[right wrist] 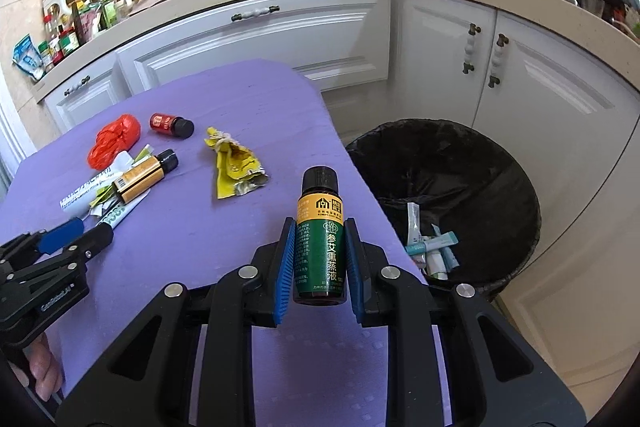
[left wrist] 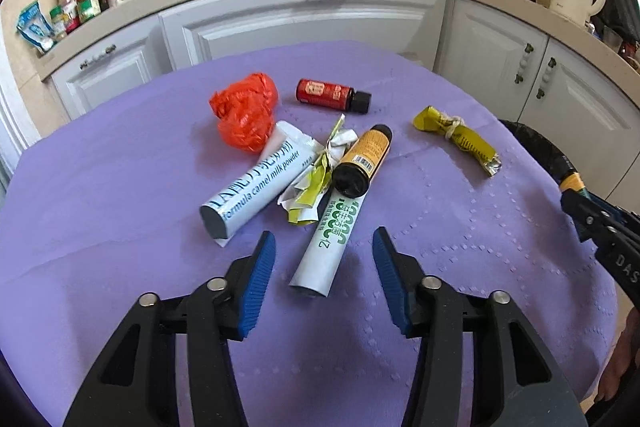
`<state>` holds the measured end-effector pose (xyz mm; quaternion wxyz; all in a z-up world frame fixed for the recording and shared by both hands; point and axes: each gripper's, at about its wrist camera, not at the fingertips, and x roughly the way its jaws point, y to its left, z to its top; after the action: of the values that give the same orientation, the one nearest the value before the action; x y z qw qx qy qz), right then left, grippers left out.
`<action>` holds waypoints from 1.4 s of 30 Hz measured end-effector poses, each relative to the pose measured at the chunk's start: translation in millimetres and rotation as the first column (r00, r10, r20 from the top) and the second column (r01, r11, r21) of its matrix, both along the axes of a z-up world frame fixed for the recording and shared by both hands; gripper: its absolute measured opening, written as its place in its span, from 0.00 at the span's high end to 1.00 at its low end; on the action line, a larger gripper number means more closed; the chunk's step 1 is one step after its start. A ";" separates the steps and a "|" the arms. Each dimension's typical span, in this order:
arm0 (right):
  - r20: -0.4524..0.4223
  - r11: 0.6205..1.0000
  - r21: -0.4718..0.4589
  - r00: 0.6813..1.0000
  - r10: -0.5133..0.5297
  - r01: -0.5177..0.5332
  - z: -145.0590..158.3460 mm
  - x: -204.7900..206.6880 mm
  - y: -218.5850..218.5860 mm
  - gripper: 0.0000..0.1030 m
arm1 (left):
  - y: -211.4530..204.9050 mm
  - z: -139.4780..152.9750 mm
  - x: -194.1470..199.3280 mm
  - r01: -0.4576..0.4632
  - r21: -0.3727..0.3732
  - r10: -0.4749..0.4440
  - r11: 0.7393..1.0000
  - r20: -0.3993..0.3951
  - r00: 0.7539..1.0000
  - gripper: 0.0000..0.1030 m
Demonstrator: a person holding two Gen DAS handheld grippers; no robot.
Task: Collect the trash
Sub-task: 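Grasp the white tube with green print with the left gripper while the right gripper holds the bottle, then carry the green bottle and white tube over the black bin with both grippers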
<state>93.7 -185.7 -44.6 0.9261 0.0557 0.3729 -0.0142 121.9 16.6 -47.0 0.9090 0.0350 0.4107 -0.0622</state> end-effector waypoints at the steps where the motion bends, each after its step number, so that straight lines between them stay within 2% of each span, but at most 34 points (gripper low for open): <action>1: 0.000 1.000 0.001 1.000 0.001 0.000 -0.4 -0.1 -0.1 0.78 | 0.1 -2.1 2.1 0.003 -0.003 -0.003 1.000 -0.016 1.000 0.65; 2: -0.001 1.000 0.003 1.000 0.002 -0.002 -0.8 0.4 -0.8 0.78 | 0.5 -3.7 3.1 0.005 -0.005 -0.005 1.000 -0.028 1.000 0.72; 8: -0.002 1.000 0.009 1.000 0.003 -0.003 -1.8 0.7 -2.0 0.78 | -2.0 -3.9 -0.3 0.029 -0.011 -0.029 1.000 -0.028 0.999 0.87; 17: 0.007 1.000 0.003 1.000 0.010 -0.010 -1.0 -3.2 1.0 0.78 | -1.4 2.6 -23.2 0.077 -0.030 -0.077 0.997 -0.025 0.997 0.89; 24: 0.023 1.000 -0.002 1.000 0.011 -0.011 5.5 -10.3 3.9 0.78 | 6.4 14.8 -39.1 0.075 -0.053 -0.076 0.996 -0.003 0.997 0.89; 33: 0.065 1.000 -0.009 0.998 0.001 0.000 20.0 -19.0 -1.0 0.78 | 8.3 38.8 -42.2 0.055 -0.065 -0.049 0.996 0.092 0.994 0.89; 42: 0.112 0.999 -0.029 0.993 -0.037 0.041 38.4 -19.0 -20.3 0.78 | -18.9 56.6 -31.0 0.094 -0.090 -0.079 0.992 0.161 0.984 0.89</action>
<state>74.7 -206.0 -6.2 0.9458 0.0491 0.3191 -0.0351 90.9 -2.3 9.6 0.9356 0.0135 0.3324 -0.1184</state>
